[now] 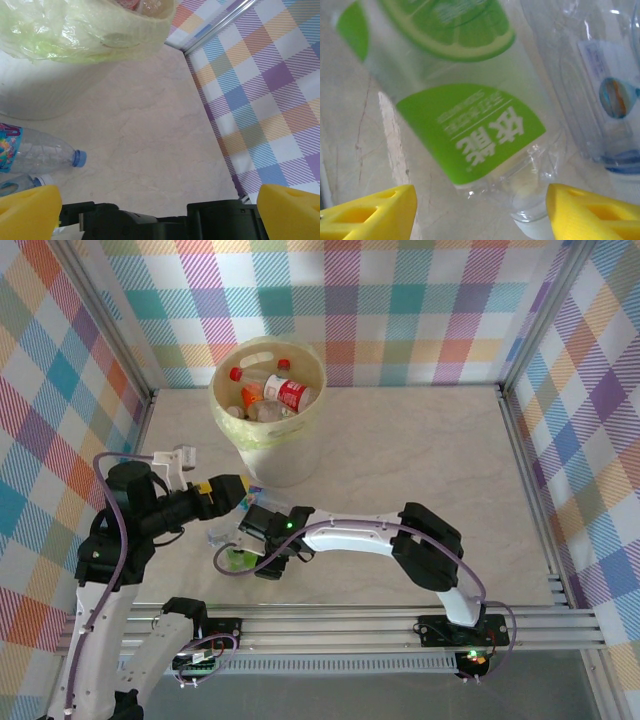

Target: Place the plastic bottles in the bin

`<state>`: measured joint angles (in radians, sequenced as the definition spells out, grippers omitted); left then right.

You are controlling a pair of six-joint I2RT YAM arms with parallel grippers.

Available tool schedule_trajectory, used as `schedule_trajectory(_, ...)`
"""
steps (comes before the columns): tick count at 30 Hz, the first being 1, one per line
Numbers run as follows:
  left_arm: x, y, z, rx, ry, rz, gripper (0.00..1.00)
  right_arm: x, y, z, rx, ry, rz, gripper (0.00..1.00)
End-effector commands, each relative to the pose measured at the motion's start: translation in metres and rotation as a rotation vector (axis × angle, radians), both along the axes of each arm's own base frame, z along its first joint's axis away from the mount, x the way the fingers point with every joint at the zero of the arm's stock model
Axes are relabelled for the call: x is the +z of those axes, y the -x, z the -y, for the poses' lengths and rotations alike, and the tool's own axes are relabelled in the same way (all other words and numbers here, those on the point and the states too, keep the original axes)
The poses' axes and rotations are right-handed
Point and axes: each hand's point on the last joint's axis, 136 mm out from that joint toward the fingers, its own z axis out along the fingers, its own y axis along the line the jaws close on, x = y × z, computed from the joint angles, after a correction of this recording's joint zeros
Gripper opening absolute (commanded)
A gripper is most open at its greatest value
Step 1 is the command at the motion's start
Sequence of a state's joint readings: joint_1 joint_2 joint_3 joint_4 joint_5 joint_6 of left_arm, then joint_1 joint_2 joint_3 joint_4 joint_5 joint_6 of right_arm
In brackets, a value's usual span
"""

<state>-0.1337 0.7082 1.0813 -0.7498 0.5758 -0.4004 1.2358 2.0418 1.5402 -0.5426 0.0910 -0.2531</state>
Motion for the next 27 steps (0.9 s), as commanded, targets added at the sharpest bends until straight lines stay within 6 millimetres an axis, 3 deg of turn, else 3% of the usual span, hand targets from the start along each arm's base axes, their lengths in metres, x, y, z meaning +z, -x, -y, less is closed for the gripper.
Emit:
schedule_trajectory(1, 0.005, 0.002, 0.002, -0.018, 0.013, 0.037, 1.0, -0.011, 0.004, 0.001, 0.046, 0.05, -0.006, 0.69)
schedule_trajectory(13, -0.001, 0.0, 0.006, -0.038, 0.03, 0.02, 1.0, -0.002, 0.002, -0.014, 0.059, 0.022, -0.003, 0.77)
schedule_trajectory(27, -0.007, -0.001, 0.007, -0.04, 0.044, 0.0, 1.0, -0.014, 0.017, -0.036, 0.109, 0.024, -0.026, 0.86)
